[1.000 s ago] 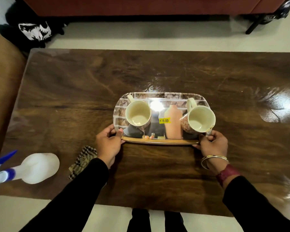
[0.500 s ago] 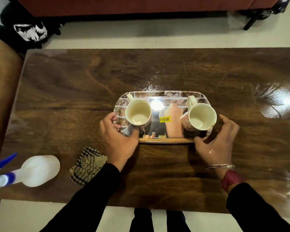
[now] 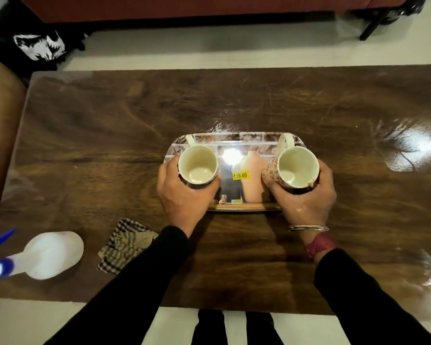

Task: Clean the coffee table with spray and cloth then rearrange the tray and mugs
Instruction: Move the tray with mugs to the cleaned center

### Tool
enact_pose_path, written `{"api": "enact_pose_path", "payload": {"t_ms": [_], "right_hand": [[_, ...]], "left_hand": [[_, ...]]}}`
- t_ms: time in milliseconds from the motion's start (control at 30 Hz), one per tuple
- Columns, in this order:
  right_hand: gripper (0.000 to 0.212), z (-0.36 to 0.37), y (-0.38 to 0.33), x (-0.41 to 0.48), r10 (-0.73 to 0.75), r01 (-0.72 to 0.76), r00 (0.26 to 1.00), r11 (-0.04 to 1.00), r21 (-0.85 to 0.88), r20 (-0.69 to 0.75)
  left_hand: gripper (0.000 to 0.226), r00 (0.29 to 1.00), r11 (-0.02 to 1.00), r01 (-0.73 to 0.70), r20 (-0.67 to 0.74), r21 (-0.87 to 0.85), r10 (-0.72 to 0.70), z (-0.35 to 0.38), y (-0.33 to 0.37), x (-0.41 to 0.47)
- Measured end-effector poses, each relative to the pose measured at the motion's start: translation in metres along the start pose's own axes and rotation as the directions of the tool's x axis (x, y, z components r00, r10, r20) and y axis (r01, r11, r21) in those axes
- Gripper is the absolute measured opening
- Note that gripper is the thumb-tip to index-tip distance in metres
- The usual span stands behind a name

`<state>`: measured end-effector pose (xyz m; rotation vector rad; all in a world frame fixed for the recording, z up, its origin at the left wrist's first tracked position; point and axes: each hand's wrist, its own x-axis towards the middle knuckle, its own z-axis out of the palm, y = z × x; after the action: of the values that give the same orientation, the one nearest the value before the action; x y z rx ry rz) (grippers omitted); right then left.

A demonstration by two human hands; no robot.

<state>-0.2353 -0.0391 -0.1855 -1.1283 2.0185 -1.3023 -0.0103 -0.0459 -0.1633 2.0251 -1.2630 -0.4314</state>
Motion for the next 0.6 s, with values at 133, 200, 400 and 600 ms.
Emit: {"api": "enact_pose_path", "payload": {"t_ms": [133,200,400,600], "right_hand": [[0.09,0.01,-0.007,0.001,0.044,-0.044,0.996,0.999,-0.002,-0.073],[0.091,0.015,-0.008,-0.001,0.072,-0.073,0.994,0.997,-0.011,-0.085],[0.093,0.023,-0.008,-0.005,0.122,-0.126,0.986,0.992,-0.024,-0.115],[0.091,0.022,-0.003,-0.01,0.122,-0.129,0.984,0.991,-0.046,-0.126]], "left_hand": [[0.079,0.991,0.993,-0.12,0.057,-0.006,0.12,-0.014,-0.01,0.008],[0.08,0.988,0.99,-0.142,0.058,-0.027,0.143,-0.017,-0.012,0.01],[0.079,0.983,0.987,-0.151,0.1,-0.049,0.155,-0.017,-0.014,0.015],[0.081,0.98,0.987,-0.151,0.125,-0.048,0.156,-0.016,-0.017,0.013]]}}
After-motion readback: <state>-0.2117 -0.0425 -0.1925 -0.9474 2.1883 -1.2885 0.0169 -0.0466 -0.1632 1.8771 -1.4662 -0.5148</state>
